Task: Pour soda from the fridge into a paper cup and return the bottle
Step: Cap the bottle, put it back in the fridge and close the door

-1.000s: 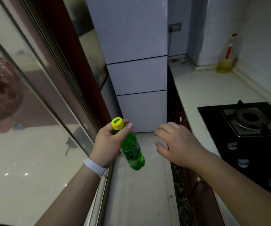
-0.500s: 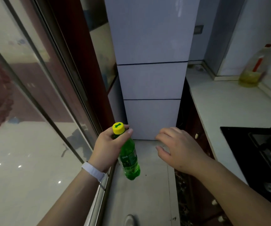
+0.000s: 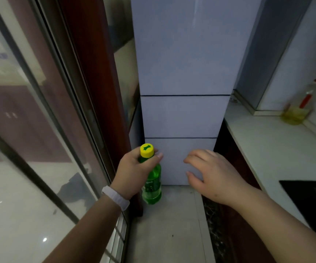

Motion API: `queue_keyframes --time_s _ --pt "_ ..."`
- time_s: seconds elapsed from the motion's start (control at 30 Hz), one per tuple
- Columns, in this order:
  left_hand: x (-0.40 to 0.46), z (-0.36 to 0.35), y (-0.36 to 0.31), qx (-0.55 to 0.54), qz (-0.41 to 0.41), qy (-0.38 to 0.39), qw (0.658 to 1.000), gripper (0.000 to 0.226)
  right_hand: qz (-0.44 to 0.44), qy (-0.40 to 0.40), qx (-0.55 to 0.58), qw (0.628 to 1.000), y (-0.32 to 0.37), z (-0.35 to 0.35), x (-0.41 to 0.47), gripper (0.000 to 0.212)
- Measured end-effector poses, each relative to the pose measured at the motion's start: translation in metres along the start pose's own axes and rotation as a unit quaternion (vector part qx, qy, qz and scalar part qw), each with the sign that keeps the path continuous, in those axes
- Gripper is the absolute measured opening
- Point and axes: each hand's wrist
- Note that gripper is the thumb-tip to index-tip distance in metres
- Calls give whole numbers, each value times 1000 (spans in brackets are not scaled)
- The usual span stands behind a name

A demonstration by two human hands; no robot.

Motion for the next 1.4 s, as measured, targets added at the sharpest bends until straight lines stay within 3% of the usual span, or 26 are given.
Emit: queue_keyframes --time_s 0.33,0.7,0.87,1.0,1.2,1.4 --pt "86 -4 2 -18 -9 -9 1000 10 31 -16 -24 999 -33 -25 73 36" --pt "209 -40 2 16 -26 -64 997 11 104 -71 -37 991 -123 -79 201 36" --pt "270 -57 3 43 -50 -133 989 10 140 -120 -26 982 -175 -95 254 35" --pt "302 -61 11 -8 -53 -219 974 3 173 -138 -22 975 -200 -112 292 32" --pt "341 -58 14 -37 -33 -252 966 3 214 -132 -30 968 -207 -135 351 35" --pt "381 -39 19 -78 -10 -302 950 3 258 -92 -113 955 -206 -154 426 38"
Point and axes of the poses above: each hand's wrist, its own x-axis towards the middle knuckle, its own z-axis out of the back of the hand, y = z × x, and after that the axes turned 14 degrees about -x, right-handed
